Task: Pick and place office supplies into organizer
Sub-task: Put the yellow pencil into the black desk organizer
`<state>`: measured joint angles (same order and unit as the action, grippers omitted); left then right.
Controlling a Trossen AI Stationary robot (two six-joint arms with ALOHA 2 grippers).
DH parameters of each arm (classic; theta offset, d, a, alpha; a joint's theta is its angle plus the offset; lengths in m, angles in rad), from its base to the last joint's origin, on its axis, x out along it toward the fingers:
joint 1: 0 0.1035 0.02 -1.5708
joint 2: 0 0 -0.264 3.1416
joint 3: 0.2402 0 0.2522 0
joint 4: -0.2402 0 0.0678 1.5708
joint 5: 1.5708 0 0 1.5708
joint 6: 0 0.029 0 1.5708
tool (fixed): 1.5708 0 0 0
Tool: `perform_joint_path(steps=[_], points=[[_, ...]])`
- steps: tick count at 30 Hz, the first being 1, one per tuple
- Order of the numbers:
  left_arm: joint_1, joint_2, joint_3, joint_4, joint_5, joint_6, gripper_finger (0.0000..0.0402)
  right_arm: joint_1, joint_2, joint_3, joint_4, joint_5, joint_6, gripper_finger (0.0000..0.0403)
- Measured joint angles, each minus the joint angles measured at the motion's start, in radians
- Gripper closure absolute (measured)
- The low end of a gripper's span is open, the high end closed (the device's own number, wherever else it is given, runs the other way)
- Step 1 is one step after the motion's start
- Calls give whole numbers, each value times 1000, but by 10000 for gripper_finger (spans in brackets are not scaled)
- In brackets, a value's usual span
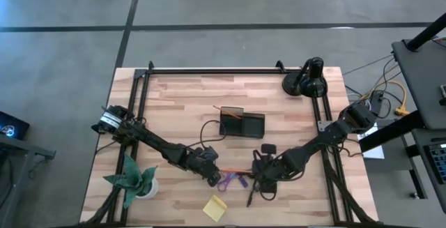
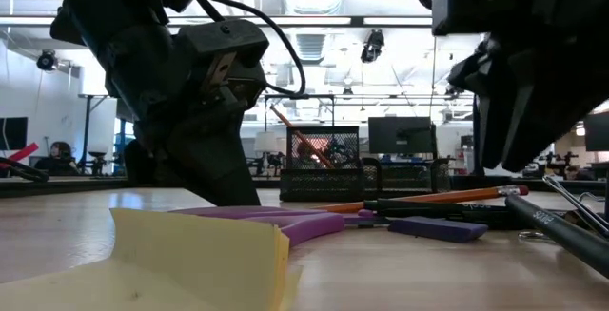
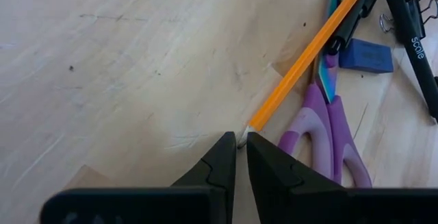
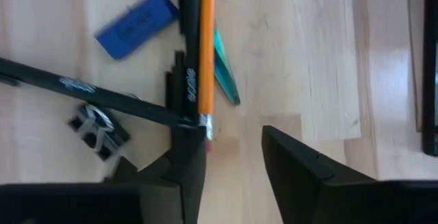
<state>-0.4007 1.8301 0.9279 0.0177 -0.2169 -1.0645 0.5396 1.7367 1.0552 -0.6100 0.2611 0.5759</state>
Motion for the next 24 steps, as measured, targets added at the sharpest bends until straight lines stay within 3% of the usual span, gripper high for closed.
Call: perform_joint_path(steps=[7, 17, 24], points=[[0, 0, 0, 0, -3, -1, 378, -1, 1, -58, 57, -33, 38, 255], [0, 0, 0, 0, -3, -3, 378, -3, 1, -51, 74, -27, 101, 271], [0, 0, 0, 0, -3, -4, 378, -15, 1, -51, 65, 138, -56, 273]])
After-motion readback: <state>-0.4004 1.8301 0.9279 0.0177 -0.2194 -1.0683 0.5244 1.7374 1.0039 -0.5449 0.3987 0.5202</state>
